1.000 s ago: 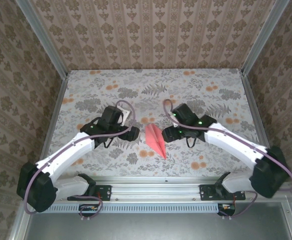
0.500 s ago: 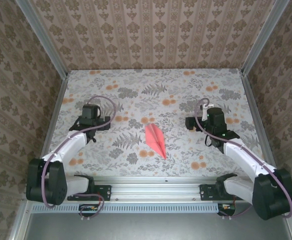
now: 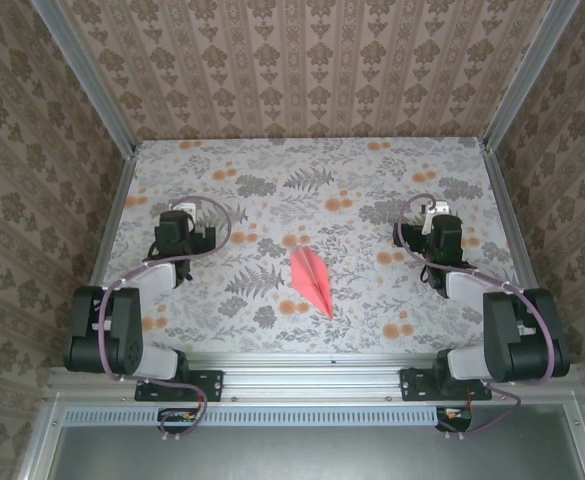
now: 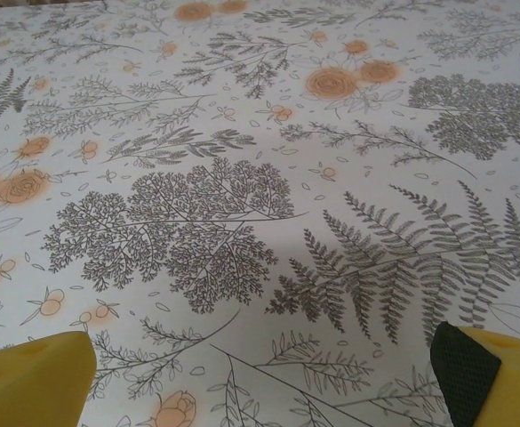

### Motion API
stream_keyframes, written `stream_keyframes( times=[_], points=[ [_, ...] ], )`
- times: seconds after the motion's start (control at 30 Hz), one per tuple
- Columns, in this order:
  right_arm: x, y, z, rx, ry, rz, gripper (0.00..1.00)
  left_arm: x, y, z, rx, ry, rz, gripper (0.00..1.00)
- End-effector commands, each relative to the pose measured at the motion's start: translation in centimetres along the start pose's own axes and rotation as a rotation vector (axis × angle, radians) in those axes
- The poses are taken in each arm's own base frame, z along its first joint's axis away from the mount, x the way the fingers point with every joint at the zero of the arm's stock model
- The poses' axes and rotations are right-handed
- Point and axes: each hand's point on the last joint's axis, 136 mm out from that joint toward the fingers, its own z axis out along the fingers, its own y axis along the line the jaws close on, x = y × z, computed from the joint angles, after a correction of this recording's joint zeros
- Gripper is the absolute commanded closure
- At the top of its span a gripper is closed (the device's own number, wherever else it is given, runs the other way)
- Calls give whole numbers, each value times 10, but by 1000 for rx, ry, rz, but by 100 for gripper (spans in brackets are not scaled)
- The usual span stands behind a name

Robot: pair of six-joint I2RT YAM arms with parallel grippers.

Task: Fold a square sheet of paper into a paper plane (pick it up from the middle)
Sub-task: Reset both arms

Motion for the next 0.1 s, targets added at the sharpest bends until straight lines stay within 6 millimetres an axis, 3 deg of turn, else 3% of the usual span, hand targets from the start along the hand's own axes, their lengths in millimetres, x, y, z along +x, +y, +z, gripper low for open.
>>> stream_keyframes(
  times=[0.0,0.07],
  points=[
    [-32,6,0,-37,-116,-14,0,-21,-3,3,26,-73,19,0],
    [-32,6,0,-39,-119,-13,0,-22,-4,1,25,-74,30,0]
  ],
)
